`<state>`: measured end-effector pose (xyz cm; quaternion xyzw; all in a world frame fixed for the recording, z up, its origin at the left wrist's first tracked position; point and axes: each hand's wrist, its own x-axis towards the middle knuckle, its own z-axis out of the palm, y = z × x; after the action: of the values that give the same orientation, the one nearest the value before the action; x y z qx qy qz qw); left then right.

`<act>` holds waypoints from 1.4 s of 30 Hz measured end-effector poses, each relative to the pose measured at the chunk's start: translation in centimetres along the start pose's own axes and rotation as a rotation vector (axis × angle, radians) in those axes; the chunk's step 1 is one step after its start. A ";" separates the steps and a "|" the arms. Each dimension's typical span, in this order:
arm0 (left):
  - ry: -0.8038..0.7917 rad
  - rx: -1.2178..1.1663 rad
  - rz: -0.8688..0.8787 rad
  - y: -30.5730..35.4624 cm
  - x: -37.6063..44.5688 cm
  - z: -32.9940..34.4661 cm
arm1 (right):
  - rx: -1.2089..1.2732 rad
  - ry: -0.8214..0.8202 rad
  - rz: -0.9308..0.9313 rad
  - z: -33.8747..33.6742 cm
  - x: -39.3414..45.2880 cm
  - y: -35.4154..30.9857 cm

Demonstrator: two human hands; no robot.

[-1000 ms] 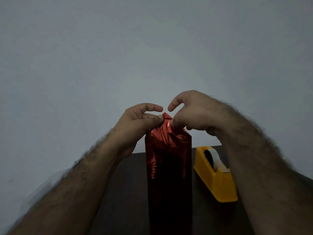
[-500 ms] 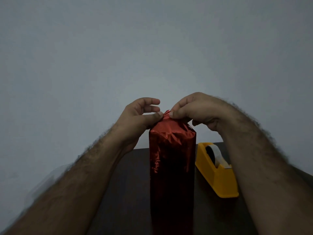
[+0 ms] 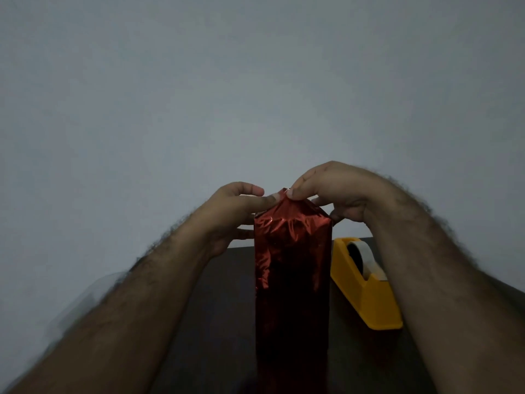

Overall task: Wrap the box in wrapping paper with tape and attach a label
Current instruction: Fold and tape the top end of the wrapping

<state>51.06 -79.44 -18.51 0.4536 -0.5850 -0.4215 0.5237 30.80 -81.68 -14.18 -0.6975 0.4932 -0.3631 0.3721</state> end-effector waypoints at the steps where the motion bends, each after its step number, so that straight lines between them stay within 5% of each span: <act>1: 0.003 -0.006 -0.005 0.0 0.0 0.1 | -0.017 0.017 0.000 0.0 0.0 0.1; 14: 0.092 0.025 0.041 0.0 0.0 0.2 | -0.023 0.090 -0.042 0.8 0.4 0.6; 23: 0.182 0.410 0.539 -0.4 -0.3 1.5 | 0.165 0.065 -0.050 1.1 2.7 2.1; 30: 0.087 0.376 0.434 -0.6 -0.1 1.4 | 0.353 -0.046 -0.002 0.3 3.4 3.0; 35: 0.162 0.656 0.505 -0.7 0.2 1.1 | 0.334 -0.049 0.010 -0.1 3.2 3.2; 40: 0.090 0.750 0.518 -0.4 0.6 0.3 | -0.088 0.175 -0.349 -1.2 0.2 1.9; 42: -0.014 0.712 0.552 -0.4 0.7 -0.3 | -0.192 0.138 -0.495 -1.3 -1.9 1.6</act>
<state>51.41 -80.19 -18.73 0.4297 -0.7961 -0.0416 0.4240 28.49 -80.51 -15.28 -0.8027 0.3638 -0.4412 0.1697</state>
